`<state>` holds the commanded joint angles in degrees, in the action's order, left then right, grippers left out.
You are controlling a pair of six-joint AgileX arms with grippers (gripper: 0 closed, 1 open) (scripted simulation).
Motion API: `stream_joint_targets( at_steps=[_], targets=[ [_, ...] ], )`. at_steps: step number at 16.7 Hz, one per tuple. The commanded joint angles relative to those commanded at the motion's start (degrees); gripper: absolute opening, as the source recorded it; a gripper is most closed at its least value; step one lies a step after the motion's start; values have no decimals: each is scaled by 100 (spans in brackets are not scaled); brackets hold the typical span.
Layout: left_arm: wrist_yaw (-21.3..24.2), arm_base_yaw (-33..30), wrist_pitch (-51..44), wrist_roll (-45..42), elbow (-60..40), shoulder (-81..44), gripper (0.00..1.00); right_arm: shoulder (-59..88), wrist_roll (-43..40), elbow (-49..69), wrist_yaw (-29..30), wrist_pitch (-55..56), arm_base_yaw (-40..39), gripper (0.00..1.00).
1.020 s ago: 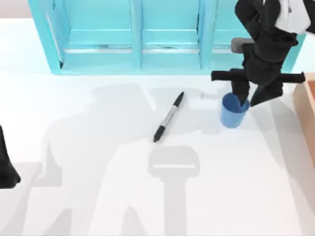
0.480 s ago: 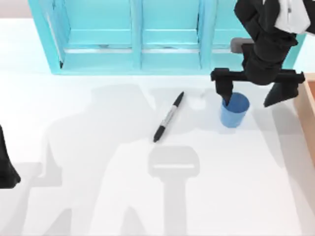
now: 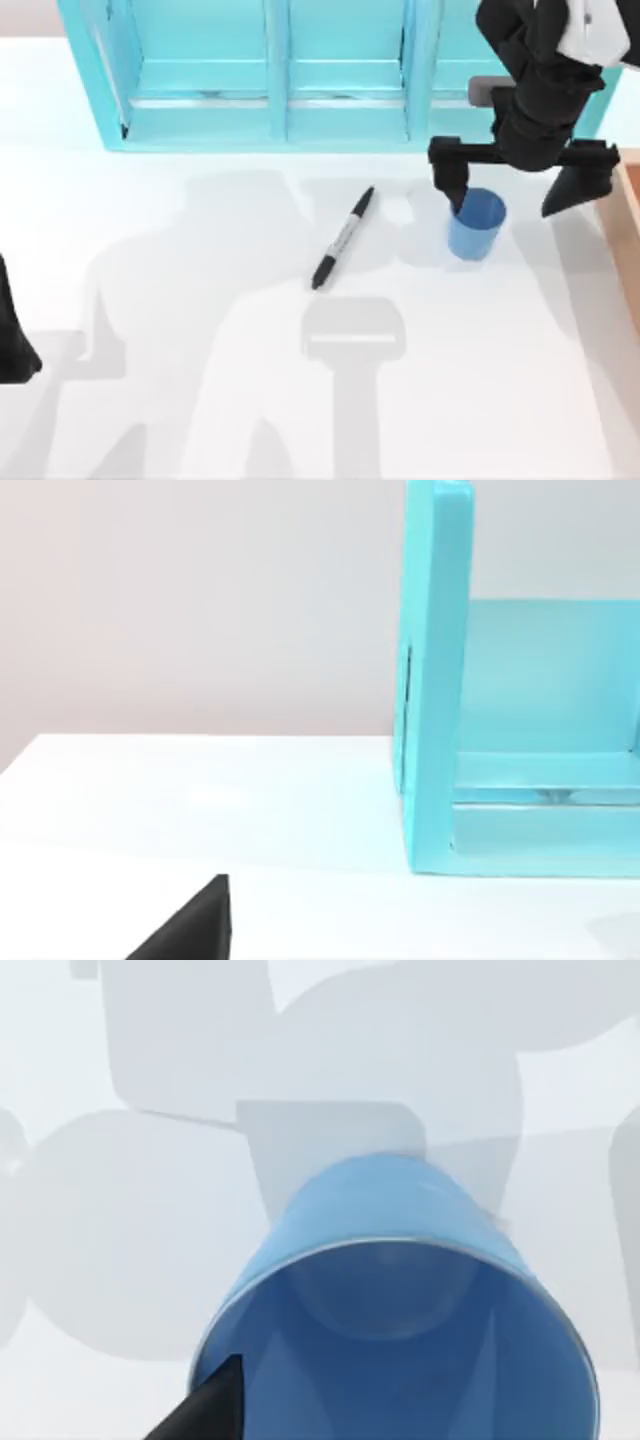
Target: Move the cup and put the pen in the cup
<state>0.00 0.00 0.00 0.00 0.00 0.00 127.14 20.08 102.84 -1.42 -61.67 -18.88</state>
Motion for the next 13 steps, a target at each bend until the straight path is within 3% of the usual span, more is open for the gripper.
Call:
stream_joint_targets(
  at_steps=[4,13],
  targets=[
    [0,0,0,0,0,0,100,272,-27,824,-12,-795,-52,100],
    [0,0,0,0,0,0,100,898,10,4384,19,-3693,30,100]
  ],
)
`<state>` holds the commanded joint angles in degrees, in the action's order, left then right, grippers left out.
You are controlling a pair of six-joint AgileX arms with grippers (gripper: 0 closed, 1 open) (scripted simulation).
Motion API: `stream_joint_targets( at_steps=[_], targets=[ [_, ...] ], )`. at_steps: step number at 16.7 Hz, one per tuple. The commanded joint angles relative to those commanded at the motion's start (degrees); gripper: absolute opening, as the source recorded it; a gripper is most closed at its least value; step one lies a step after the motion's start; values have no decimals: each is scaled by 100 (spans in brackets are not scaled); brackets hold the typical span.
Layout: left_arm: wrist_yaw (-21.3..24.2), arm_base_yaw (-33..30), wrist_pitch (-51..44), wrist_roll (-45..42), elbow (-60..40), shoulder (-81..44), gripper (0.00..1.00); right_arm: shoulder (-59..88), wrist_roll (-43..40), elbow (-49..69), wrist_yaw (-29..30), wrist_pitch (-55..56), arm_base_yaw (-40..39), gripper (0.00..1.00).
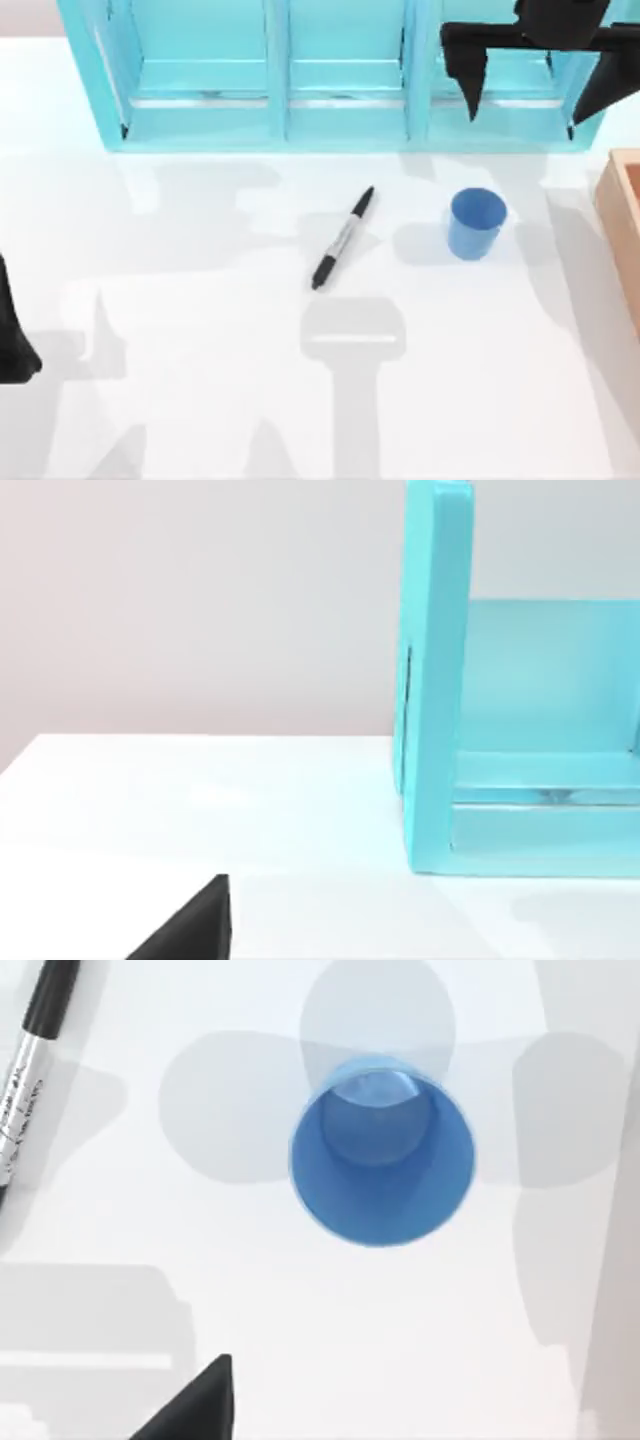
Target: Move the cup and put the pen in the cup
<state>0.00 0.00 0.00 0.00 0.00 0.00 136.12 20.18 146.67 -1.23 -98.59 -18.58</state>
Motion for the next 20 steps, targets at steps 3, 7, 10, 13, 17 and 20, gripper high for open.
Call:
stream_joint_targets(
  at_steps=[3,7,10,13,17,20],
  targets=[
    [0,0,0,0,0,0,100,-66,-21,465,-15,-336,10,100],
    [0,0,0,0,0,0,100,-76,-23,498,-18,-351,11,100],
    [0,0,0,0,0,0,100,-93,59,427,-15,-261,-45,100],
    [0,0,0,0,0,0,100,-68,612,12,-90,234,-222,100],
    [0,0,0,0,0,0,100,-55,1770,-869,-225,1328,-713,100],
    [0,0,0,0,0,0,100,-38,2855,-1617,-332,2244,-1022,100]
  ],
)
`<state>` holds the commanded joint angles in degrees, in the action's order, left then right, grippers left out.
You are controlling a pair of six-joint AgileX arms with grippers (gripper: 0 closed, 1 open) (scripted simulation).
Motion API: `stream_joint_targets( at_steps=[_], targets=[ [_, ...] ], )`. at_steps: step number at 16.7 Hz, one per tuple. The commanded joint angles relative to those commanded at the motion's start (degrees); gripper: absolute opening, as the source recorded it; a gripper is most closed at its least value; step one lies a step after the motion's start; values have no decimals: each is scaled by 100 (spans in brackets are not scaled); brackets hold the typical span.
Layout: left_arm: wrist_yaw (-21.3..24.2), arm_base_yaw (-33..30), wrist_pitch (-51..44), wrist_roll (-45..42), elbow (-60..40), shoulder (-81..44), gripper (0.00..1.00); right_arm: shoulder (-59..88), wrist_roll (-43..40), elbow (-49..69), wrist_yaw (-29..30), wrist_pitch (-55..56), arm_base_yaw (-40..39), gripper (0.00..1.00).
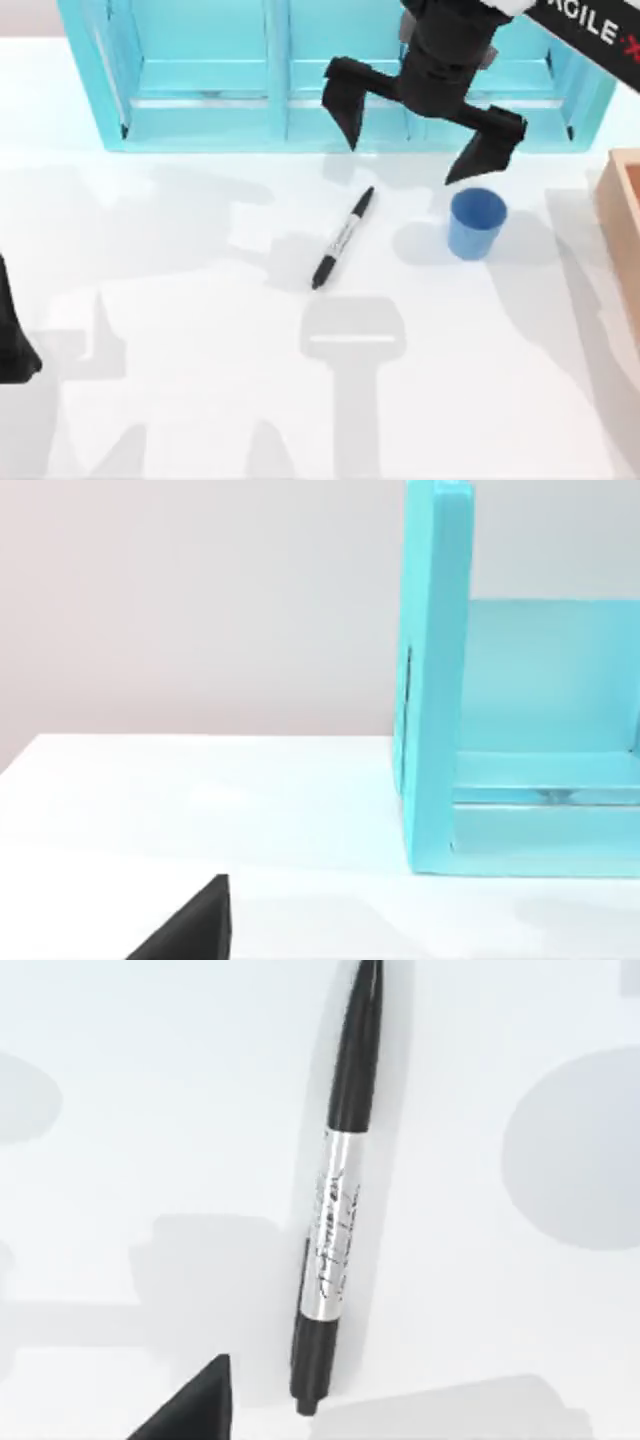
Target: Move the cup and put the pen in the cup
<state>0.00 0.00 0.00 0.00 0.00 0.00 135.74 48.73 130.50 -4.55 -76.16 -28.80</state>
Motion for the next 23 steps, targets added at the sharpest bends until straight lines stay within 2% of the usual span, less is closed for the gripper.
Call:
stream_joint_targets(
  at_steps=[3,5,12,18,23],
  targets=[
    [0,0,0,0,0,0,100,10,868,-618,-89,785,-293,100],
    [0,0,0,0,0,0,100,29,1148,-862,-126,1039,-391,100],
    [0,0,0,0,0,0,100,87,1193,-958,-139,1171,-409,100],
    [0,0,0,0,0,0,100,801,1307,-1402,-112,2400,-523,100],
    [0,0,0,0,0,0,100,955,1335,-1484,-106,2592,-549,100]
  ],
)
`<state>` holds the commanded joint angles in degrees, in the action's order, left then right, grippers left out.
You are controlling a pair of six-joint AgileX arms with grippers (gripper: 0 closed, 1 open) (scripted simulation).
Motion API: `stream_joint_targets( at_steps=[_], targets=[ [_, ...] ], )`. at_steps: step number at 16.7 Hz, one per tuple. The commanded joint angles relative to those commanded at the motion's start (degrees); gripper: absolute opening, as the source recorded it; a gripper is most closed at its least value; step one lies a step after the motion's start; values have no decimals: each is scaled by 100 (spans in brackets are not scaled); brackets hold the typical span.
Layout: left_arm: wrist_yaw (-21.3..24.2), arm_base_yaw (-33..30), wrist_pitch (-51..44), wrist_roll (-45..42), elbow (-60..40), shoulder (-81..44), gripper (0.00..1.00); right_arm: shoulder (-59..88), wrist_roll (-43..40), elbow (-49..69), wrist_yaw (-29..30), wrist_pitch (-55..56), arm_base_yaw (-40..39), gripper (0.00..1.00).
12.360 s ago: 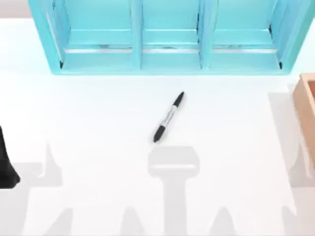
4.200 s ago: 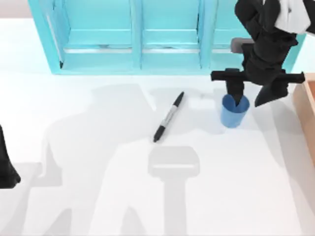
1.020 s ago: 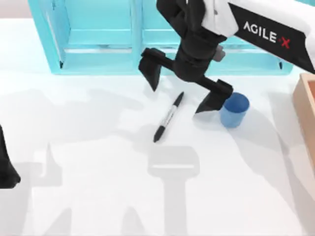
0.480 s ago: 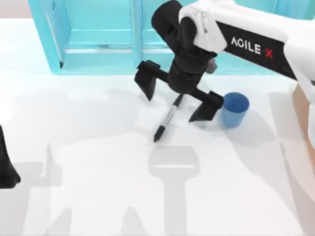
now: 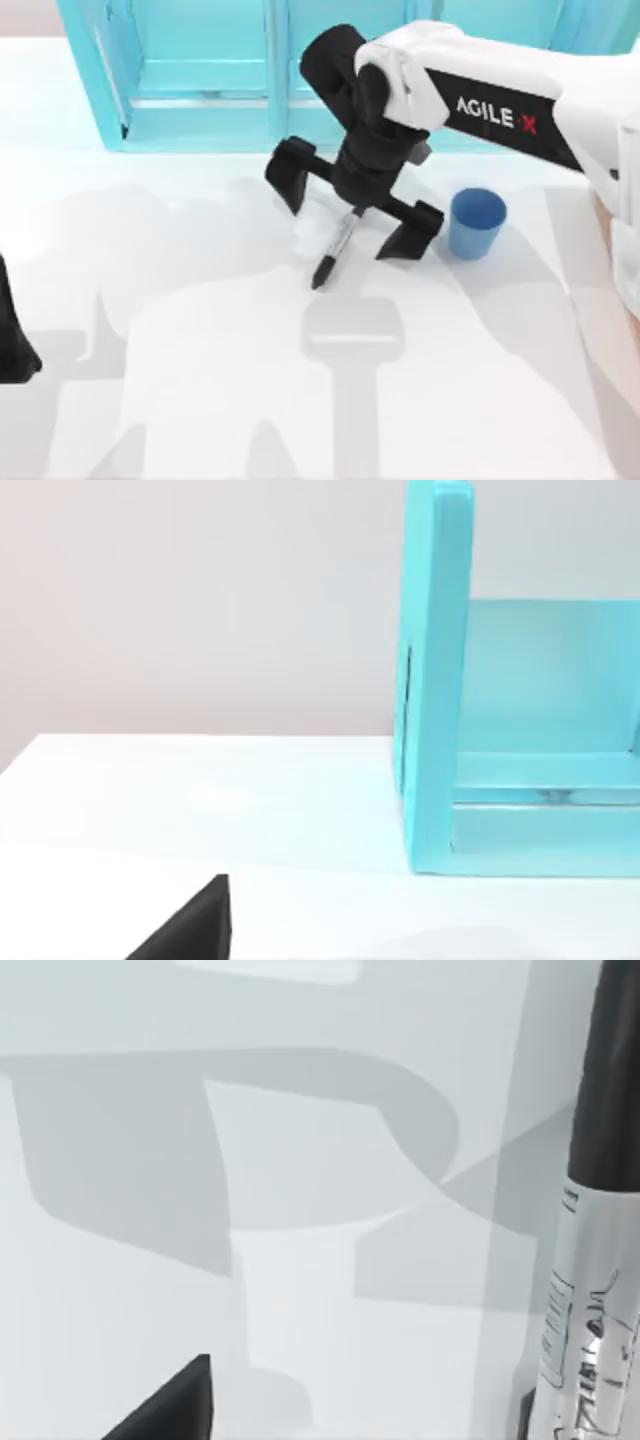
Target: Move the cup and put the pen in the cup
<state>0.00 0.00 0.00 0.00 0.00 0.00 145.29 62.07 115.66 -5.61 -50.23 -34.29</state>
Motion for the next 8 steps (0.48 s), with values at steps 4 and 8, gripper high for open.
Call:
stream_joint_targets(
  at_steps=[4,8],
  targets=[
    [0,0,0,0,0,0,100,0,0,0,0,0,0,77],
    [0,0,0,0,0,0,100,0,0,0,0,0,0,47]
  ],
)
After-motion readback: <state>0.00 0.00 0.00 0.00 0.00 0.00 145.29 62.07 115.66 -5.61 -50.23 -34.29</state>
